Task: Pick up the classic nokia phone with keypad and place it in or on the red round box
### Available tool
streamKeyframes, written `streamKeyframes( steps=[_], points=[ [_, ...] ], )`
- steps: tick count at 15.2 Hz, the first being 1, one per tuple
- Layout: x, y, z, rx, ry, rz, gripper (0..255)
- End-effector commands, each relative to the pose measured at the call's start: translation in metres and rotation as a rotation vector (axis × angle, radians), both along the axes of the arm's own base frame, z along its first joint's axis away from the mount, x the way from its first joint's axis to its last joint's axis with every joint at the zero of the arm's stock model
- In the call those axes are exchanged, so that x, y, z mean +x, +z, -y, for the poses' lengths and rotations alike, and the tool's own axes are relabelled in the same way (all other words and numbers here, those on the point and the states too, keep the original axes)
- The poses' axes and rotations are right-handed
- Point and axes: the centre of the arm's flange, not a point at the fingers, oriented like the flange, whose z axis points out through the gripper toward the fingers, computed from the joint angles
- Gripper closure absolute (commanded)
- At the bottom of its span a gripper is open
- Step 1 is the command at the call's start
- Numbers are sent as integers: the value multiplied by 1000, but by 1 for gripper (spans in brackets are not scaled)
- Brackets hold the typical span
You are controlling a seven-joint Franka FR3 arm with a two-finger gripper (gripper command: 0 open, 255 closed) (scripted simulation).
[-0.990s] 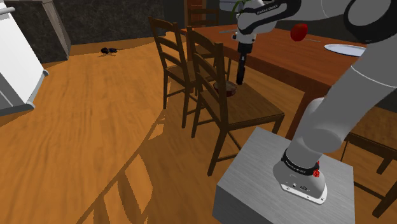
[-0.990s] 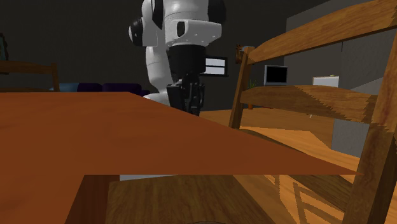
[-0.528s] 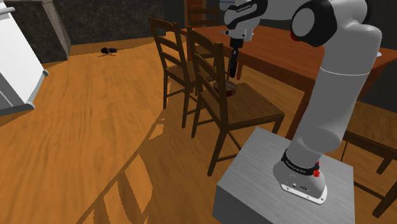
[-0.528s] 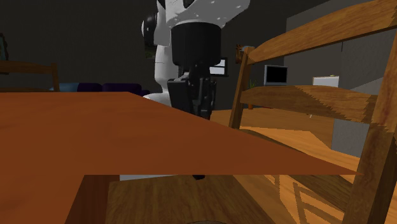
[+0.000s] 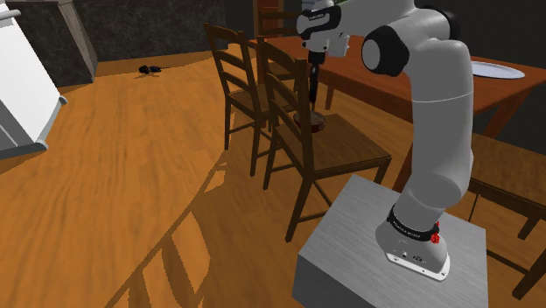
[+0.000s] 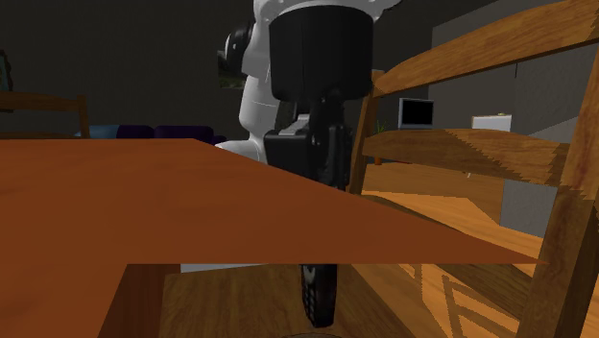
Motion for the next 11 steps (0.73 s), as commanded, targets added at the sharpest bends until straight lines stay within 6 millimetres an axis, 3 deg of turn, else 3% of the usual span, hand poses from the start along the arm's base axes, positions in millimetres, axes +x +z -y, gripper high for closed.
streamKeyframes(
  steps=[1, 11],
  points=[
    [0, -10, 0, 0, 0, 0, 255],
    [0, -63, 0, 0, 0, 0, 255]
  ],
)
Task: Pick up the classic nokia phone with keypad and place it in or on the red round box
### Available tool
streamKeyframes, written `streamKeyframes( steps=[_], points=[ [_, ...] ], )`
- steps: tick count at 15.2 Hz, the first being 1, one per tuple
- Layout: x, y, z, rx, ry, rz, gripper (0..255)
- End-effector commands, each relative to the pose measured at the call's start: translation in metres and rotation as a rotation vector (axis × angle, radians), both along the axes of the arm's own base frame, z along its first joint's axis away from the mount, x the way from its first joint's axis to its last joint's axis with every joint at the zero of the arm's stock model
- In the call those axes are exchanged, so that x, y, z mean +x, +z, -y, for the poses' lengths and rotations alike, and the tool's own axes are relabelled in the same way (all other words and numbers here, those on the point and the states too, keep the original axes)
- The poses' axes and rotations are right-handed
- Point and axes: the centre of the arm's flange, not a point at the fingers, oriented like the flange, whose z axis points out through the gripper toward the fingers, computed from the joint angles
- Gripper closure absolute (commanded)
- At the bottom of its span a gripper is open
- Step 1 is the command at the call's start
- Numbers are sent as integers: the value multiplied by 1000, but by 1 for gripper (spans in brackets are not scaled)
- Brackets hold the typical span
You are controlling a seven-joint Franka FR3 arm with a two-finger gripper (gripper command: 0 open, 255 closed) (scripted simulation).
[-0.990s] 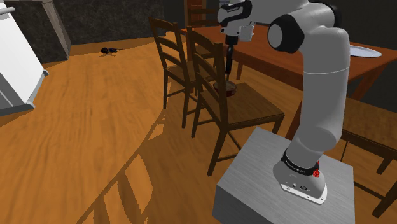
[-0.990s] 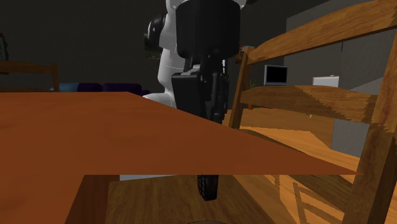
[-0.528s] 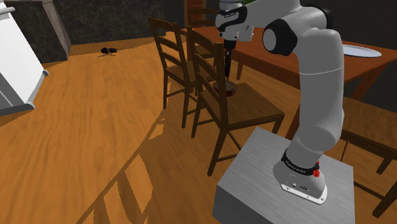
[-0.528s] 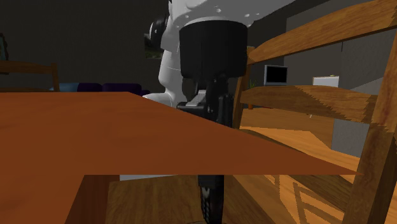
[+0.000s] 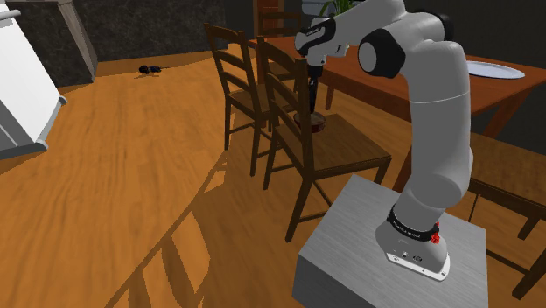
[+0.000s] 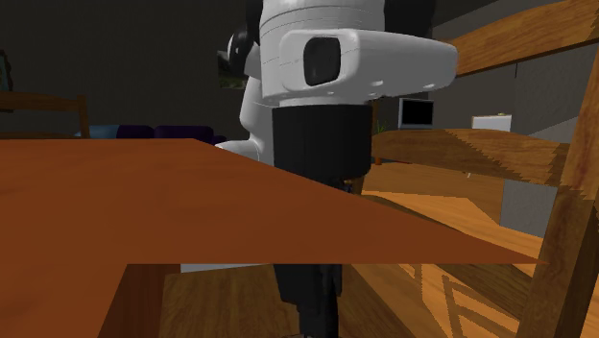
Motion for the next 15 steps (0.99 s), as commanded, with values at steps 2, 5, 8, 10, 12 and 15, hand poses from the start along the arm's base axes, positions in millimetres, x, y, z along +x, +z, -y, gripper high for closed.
streamKeyframes(
  steps=[2, 5, 8, 10, 12, 15],
  points=[
    [-2, -16, 0, 0, -2, -1, 255],
    [-2, -22, 0, 0, -2, -1, 255],
    [-2, -22, 0, 0, -2, -1, 255],
    [-2, -22, 0, 0, -2, -1, 255],
    [-2, -22, 0, 0, -2, -1, 0],
    [-2, -22, 0, 0, -2, -1, 0]
  ],
)
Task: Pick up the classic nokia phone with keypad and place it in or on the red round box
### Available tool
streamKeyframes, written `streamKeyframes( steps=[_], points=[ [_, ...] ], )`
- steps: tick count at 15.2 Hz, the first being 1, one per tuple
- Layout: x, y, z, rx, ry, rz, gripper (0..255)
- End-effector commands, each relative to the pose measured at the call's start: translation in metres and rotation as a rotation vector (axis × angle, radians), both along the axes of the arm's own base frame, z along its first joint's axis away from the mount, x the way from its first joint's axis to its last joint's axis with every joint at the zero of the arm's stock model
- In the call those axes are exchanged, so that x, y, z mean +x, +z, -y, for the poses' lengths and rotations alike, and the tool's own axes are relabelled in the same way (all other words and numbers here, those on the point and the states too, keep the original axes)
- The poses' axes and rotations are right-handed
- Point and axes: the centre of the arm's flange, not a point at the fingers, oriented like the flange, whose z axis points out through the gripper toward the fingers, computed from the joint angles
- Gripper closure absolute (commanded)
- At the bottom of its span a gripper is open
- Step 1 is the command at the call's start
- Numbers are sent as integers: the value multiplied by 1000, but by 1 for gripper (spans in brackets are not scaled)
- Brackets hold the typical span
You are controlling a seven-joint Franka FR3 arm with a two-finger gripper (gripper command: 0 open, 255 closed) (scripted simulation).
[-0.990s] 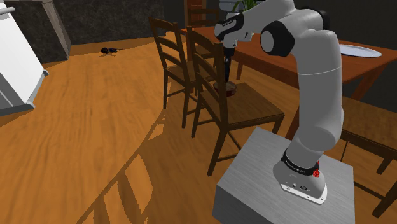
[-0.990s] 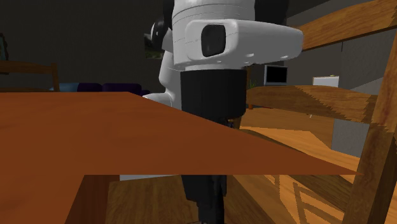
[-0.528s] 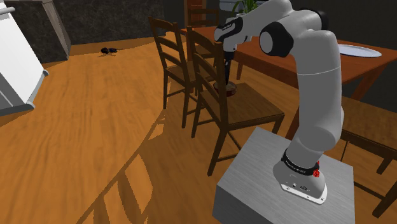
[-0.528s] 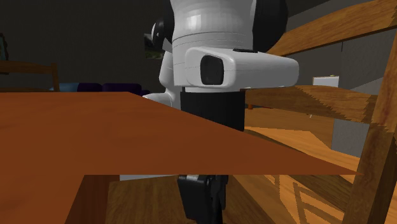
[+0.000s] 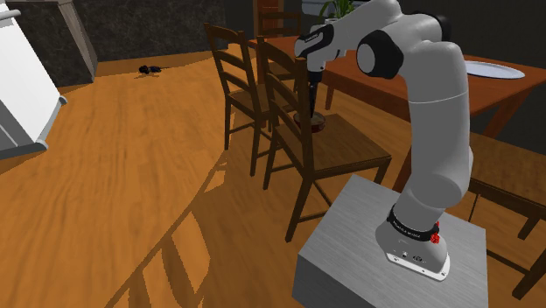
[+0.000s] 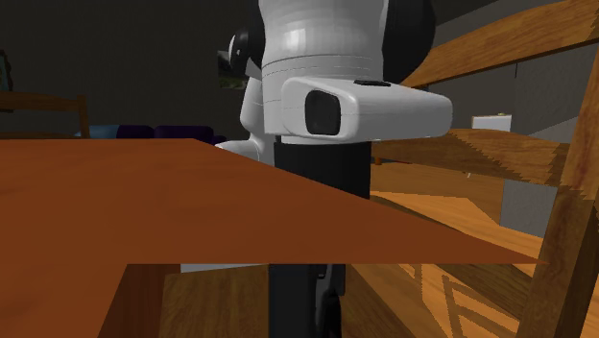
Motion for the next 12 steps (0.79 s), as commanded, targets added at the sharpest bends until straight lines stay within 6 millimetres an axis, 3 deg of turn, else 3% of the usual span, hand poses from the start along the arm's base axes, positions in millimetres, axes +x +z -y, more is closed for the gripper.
streamKeyframes(
  steps=[1, 2, 6, 12],
  points=[
    [-1, 2, 3, -4, -4, 3, 0],
    [-1, 2, 2, -4, -3, 3, 0],
    [0, 52, 4, -4, -3, 3, 0],
    [0, 52, 4, -4, -3, 3, 0]
  ],
)
